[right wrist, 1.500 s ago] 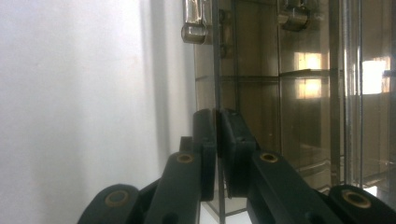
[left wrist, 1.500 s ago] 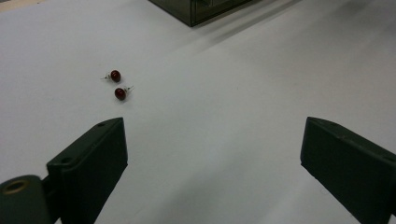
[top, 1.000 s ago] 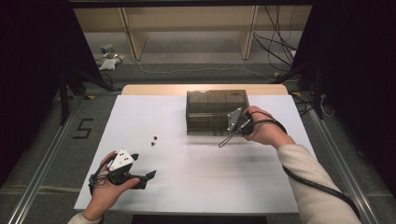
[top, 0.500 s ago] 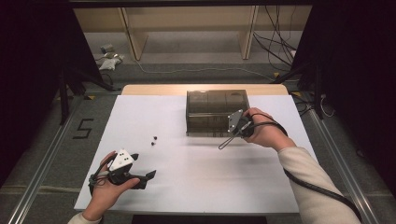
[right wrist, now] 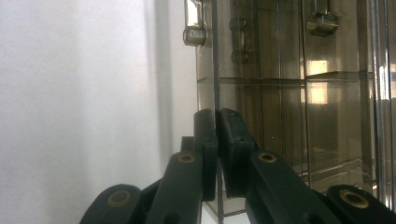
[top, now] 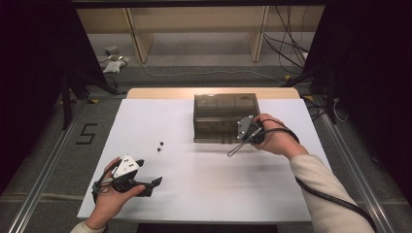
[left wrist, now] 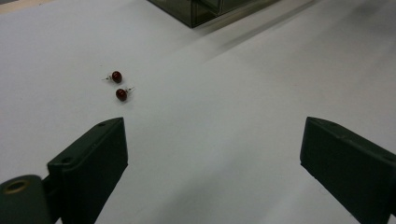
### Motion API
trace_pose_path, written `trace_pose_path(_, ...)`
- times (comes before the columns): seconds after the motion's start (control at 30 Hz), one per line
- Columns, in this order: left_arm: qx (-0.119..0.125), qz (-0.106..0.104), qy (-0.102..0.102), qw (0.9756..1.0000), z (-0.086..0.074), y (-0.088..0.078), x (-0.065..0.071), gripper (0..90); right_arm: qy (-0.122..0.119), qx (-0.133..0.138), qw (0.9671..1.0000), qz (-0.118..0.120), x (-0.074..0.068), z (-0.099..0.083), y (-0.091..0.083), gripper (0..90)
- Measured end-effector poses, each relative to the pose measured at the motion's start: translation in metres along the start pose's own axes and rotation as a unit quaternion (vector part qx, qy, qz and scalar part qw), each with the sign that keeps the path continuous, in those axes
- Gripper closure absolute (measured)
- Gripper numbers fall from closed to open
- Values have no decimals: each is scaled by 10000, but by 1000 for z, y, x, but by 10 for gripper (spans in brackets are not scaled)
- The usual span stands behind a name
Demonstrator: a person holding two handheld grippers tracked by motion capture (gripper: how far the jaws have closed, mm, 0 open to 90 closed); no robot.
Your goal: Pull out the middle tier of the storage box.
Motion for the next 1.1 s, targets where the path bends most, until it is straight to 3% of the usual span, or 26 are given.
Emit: trace_pose_path(1.1, 22, 28, 8, 10000, 0, 0, 0, 80, -18, 115, 9999, 95, -9, -5, -5, 868)
Point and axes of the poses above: each handheld gripper's, and its own axes: y roughly forward along the jaws, z roughly out of its top, x roughly to its right, the point moved 2 cm from there along y, roughly forward along the jaws, and after that the axes turned 14 degrees about y, right-handed, at the moved point
